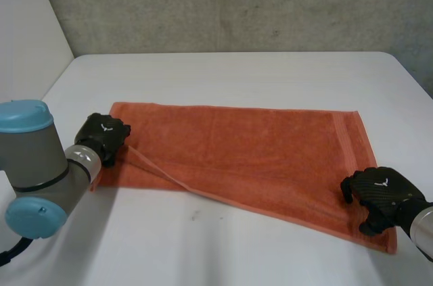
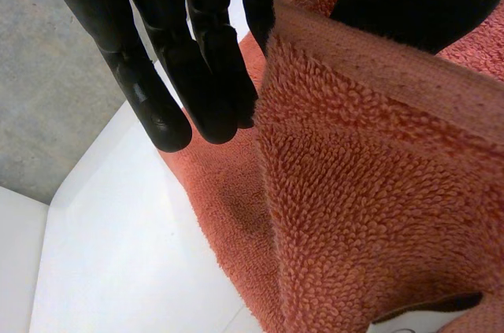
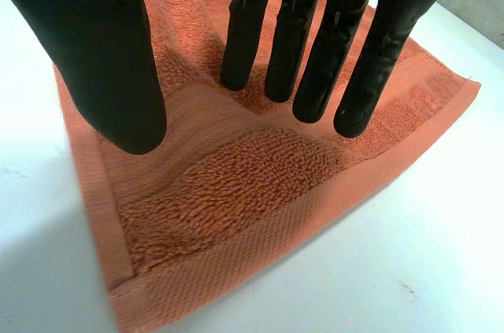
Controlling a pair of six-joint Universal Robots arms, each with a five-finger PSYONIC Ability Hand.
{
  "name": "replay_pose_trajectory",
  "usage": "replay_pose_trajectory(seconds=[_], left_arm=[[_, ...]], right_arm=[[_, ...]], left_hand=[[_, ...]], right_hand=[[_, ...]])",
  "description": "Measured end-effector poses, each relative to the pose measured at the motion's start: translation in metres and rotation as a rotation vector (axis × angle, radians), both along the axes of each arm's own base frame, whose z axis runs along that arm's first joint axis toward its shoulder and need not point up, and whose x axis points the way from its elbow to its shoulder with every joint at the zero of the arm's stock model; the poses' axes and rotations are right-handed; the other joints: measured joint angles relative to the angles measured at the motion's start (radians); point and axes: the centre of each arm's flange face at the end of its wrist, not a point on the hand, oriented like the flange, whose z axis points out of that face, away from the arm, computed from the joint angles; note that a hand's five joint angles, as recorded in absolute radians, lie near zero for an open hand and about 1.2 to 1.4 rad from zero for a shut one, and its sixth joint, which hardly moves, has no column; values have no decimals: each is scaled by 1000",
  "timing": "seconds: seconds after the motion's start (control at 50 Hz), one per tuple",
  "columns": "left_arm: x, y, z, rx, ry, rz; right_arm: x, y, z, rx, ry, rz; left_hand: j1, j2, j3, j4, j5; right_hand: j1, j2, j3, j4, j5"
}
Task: Fold the laundry
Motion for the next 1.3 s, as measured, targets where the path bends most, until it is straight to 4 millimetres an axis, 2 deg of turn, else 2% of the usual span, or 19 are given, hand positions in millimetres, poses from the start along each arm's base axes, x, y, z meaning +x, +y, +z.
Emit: replay_pose_trajectory(seconds=[0.08,0.16,0.3,0.48,0.58,0.68,0.7,0.76,0.78,0.88,0.98,1.08,1.12,1.14,1.18,1.2,1.26,1.28,1.3], left_arm=[[0,0,0,1,-1,1],[1,2,0,5,-2,2],[2,8,4,5,-4,5],[2,6,22,-53,4,-3],[-2,-11,21,-82,5,-9],[-11,-42,12,-122,-11,-21],[-11,-42,12,-122,-11,-21],[-19,-67,8,-181,-40,-38],[-19,-67,8,-181,-40,-38],[-32,-98,7,-298,-60,-100],[-42,-112,3,-354,-49,-168],[-50,-122,-10,-372,-35,-225],[-51,-124,-15,-374,-33,-233],[-52,-125,-17,-376,-33,-235],[-52,-126,-19,-379,-32,-236],[-53,-127,-21,-388,-31,-236],[-53,-127,-21,-406,-32,-235],[-53,-127,-19,-418,-33,-235],[-53,-127,-17,-431,-34,-235]], right_arm=[[0,-3,-2,-4,2,1],[-1,-9,-7,-11,8,-3],[-4,-24,-4,-46,25,-25],[-12,-65,31,-153,34,-100],[-4,-88,37,-155,-3,-113],[17,-120,24,-121,-27,-122],[17,-120,24,-121,-27,-122],[26,-144,13,-122,-9,-154],[26,-144,13,-122,-9,-154],[38,-168,9,-174,2,-181],[47,-181,12,-219,-31,-189],[57,-195,5,-239,-79,-194],[60,-199,2,-245,-86,-196],[62,-201,1,-253,-89,-199],[63,-205,2,-268,-91,-208],[64,-209,4,-289,-94,-219],[65,-213,8,-319,-97,-235],[65,-215,11,-335,-101,-242],[65,-217,16,-356,-108,-251]], left_hand=[[0,0,0,0,0],[0,0,0,0,0],[0,0,0,0,0],[0,0,0,0,0],[0,0,0,0,0],[0,0,0,0,0],[0,0,0,0,0],[0,0,0,0,0],[0,0,0,0,0],[0,0,0,0,0],[0,0,0,0,0],[0,0,0,0,0],[-51,-132,-126,-128,-106],[-180,-260,-252,-241,-217],[-284,-348,-329,-334,-310],[-467,-509,-497,-508,-484],[-601,-645,-634,-645,-624],[-873,-922,-910,-925,-899],[-903,-970,-958,-969,-945]], right_hand=[[14,19,19,15,14],[326,430,421,429,424],[329,437,435,449,438],[329,437,438,449,438],[329,437,438,449,438],[329,437,439,450,445],[329,437,439,450,445],[329,437,440,450,445],[329,437,440,450,445],[329,437,440,450,445],[329,437,440,450,445],[329,437,440,450,452],[303,407,408,416,424],[125,178,180,185,213],[-44,-52,-29,-25,7],[-188,-229,-226,-214,-188],[-279,-340,-337,-337,-311],[-298,-355,-360,-363,-337],[-327,-384,-394,-401,-376]])
